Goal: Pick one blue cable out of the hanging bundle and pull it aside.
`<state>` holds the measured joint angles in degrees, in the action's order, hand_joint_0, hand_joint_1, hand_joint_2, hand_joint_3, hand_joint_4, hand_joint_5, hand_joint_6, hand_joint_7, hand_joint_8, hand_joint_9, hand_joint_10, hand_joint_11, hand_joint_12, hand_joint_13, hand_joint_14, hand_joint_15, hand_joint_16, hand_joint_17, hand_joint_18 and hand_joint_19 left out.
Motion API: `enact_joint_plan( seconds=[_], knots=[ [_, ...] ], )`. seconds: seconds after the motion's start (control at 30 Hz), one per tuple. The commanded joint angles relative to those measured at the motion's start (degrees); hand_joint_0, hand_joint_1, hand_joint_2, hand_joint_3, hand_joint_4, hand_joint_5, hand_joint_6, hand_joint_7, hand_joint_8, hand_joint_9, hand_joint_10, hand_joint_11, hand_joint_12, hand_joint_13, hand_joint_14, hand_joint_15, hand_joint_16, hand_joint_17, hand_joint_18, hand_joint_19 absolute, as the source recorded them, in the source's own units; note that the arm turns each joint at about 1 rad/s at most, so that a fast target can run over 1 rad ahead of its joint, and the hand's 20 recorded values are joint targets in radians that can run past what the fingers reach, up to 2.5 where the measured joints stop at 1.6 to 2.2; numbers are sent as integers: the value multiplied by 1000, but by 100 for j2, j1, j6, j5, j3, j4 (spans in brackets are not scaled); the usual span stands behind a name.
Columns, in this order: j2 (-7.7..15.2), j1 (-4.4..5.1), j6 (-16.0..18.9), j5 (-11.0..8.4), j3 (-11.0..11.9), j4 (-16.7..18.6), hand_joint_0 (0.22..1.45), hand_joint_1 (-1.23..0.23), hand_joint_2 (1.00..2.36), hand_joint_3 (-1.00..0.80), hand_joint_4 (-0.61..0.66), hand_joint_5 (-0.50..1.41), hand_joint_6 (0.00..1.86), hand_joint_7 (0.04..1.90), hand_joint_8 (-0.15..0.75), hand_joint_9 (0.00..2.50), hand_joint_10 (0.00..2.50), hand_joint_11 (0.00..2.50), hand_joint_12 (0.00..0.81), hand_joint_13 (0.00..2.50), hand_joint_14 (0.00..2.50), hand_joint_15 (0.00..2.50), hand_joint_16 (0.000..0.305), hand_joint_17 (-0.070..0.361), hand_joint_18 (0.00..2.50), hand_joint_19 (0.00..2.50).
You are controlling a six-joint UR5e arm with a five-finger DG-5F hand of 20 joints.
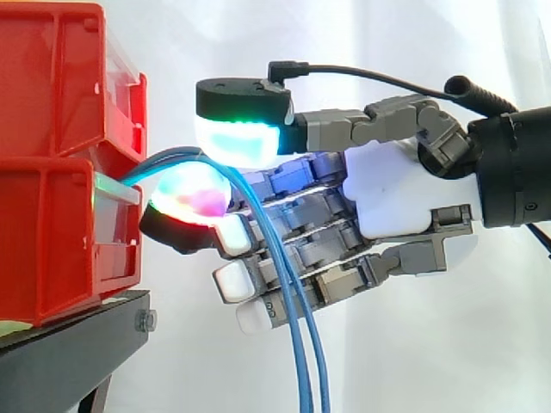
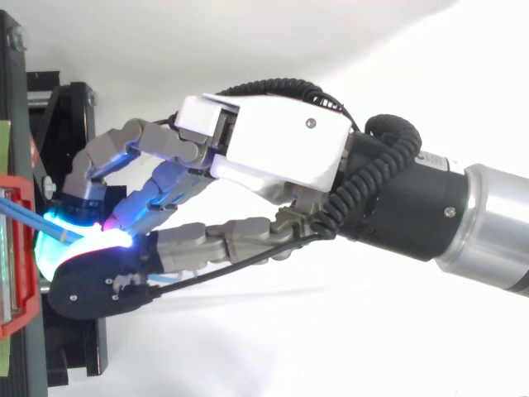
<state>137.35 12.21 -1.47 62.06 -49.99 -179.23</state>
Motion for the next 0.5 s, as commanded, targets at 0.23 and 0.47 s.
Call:
enact_joint_plan(
  seconds=[0.23, 0.47],
  knots=[
    [-6, -35, 15, -1, 33, -50, 684, -832, 1010, -394, -3, -159, 950, 772, 247, 977, 20, 736, 260, 931, 21, 526, 45, 101, 695, 399],
    [-6, -61, 24, 7, 41, -165, 512, -551, 1000, -500, 111, -144, 902, 729, 271, 1012, 21, 694, 283, 960, 22, 518, 49, 111, 726, 421]
  ],
)
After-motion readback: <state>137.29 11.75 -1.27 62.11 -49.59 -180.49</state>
